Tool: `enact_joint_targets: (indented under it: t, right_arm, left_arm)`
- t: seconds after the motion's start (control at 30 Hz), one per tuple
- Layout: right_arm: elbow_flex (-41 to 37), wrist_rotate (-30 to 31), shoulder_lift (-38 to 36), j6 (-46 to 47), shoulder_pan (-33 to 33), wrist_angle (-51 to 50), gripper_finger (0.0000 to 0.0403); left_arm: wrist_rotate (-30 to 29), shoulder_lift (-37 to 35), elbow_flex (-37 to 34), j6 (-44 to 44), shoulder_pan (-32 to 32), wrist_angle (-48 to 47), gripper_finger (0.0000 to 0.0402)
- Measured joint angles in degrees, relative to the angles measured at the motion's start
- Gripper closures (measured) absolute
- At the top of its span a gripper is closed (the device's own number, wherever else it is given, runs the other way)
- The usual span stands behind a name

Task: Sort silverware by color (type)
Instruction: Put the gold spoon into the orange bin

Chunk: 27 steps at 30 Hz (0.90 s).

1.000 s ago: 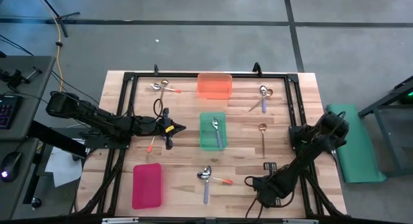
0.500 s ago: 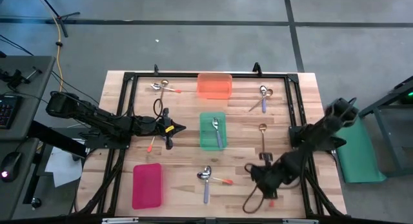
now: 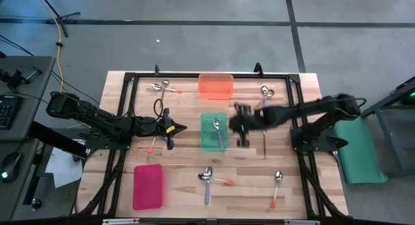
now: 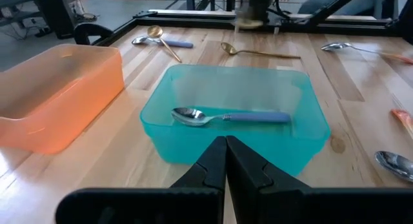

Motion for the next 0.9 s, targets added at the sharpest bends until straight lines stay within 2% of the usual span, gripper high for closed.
enact_joint_targets:
  t: [0.13, 0.3, 0.6, 0.9]
  right_arm:
    - [1.73, -4.6, 2.25, -11.03, -10.8, 6.13, 0.0402]
    - [10.63, -5.64, 10.09, -21.27, -18.21, 3.59, 0.0402]
    - [29.2, -7.06, 25.27, -31.79, -26.04, -3.86, 0.0402]
    - [36.5, -9.84, 34.44, -37.24, -31.02, -3.71, 0.0402]
  left_arm:
    - [-0.01, 0.0, 0.0, 0.01, -0.01, 0.41, 0.0401]
    - [-0.03, 0.02, 0.0, 0.0, 0.0, 0.82, 0.0401]
    - [-0.03, 0.02, 0.0, 0.04, -0.01, 0.78, 0.0401]
    - [-0.01, 0.02, 0.0, 0.07, 0.0, 0.76, 0.0401]
